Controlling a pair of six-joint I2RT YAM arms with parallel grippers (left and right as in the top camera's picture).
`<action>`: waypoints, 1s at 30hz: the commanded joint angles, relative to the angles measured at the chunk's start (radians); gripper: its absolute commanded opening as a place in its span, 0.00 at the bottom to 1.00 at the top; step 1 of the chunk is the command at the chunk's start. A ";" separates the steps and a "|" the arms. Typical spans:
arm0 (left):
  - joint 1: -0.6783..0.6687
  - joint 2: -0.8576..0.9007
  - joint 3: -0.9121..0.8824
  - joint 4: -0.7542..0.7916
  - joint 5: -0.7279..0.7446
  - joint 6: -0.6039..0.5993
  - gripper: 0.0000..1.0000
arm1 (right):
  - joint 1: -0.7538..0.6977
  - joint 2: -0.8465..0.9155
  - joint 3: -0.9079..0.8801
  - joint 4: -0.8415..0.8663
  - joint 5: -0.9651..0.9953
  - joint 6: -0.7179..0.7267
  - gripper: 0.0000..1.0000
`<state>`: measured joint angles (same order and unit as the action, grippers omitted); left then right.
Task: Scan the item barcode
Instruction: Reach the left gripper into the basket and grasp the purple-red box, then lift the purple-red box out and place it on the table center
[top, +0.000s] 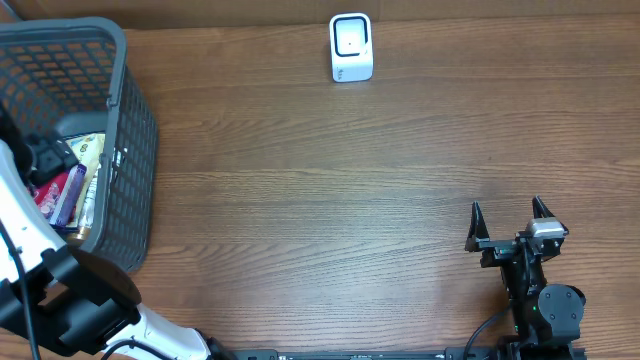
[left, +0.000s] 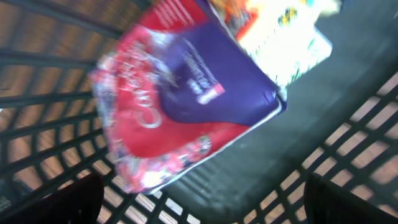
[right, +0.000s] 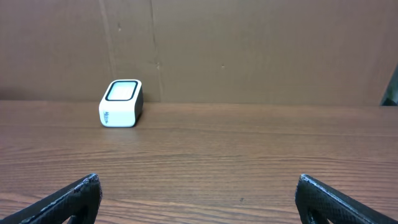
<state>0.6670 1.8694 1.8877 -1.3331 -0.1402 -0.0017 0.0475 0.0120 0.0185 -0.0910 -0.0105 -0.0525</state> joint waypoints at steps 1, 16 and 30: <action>-0.007 0.014 -0.103 0.050 0.010 0.120 0.94 | -0.004 -0.009 -0.010 0.007 0.010 -0.001 1.00; -0.004 0.016 -0.330 0.324 -0.074 0.190 0.69 | -0.004 -0.009 -0.010 0.006 0.010 -0.001 1.00; 0.000 0.013 -0.097 0.230 -0.077 0.020 0.04 | -0.004 -0.009 -0.010 0.006 0.010 -0.001 1.00</action>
<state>0.6632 1.8816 1.6581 -1.0786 -0.2272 0.1215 0.0471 0.0120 0.0185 -0.0906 -0.0105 -0.0525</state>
